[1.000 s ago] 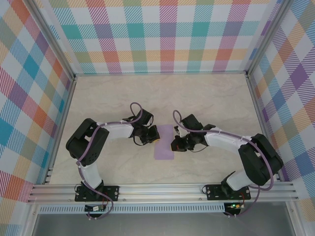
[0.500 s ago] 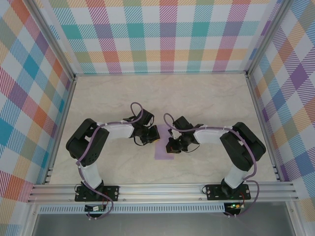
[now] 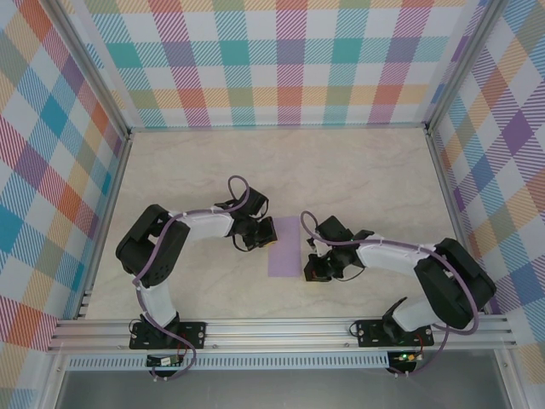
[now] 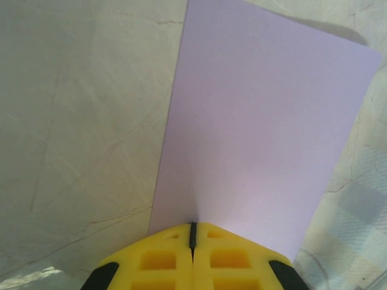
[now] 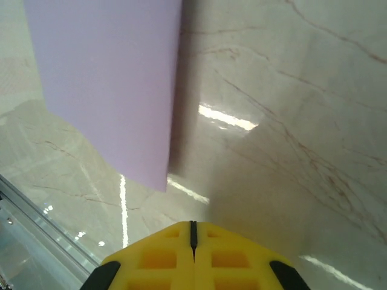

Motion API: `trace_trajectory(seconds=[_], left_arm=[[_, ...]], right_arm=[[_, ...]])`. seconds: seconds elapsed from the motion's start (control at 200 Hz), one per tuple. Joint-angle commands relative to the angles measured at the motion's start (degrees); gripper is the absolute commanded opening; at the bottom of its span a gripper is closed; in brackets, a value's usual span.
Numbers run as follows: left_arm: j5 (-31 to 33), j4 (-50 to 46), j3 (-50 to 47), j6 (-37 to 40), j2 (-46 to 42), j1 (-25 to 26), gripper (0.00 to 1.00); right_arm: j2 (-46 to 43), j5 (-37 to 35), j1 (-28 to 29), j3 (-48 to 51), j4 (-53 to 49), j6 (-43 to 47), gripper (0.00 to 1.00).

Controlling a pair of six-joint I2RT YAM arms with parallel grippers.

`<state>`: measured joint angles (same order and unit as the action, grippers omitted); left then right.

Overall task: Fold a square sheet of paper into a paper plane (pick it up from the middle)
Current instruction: Fold the square sheet of paper in half at the center of the table, then rotate the square sheet of paper at the center of the table.

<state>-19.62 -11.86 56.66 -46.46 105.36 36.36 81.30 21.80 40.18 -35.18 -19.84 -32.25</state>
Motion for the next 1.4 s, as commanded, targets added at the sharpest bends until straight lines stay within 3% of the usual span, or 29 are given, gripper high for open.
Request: trace_trajectory(seconds=[0.0,0.175,0.34,0.43,0.86,1.17,1.395], left_arm=[[9.6,-10.3,-1.8,3.9,5.2,0.6,0.0],[6.1,-10.0,2.9,6.7,-1.4,0.5,0.01],[8.1,-12.5,5.4,4.9,-7.7,-0.1,0.31],[10.2,-14.4,4.8,3.7,-10.5,-1.5,0.41],[17.9,-15.1,-3.1,-1.1,-22.1,-4.9,0.64],[23.8,-17.2,-5.6,-2.9,-26.6,-5.0,0.79],[27.8,-17.4,-8.3,-5.0,-31.6,-5.1,0.96]], right_arm=[[-1.0,-4.0,0.3,-7.5,-2.6,0.7,0.0],[8.7,-9.3,0.0,-16.9,-0.1,-1.3,0.0],[17.4,-8.0,0.1,-21.1,2.0,-3.5,0.0],[18.4,-8.1,0.1,-20.7,2.8,-4.3,0.0],[25.8,-8.6,1.6,-19.3,7.1,-9.9,0.0],[33.5,-11.8,4.0,-30.1,6.7,-17.9,0.0],[32.3,-12.6,4.0,-38.0,3.2,-13.0,0.03]])
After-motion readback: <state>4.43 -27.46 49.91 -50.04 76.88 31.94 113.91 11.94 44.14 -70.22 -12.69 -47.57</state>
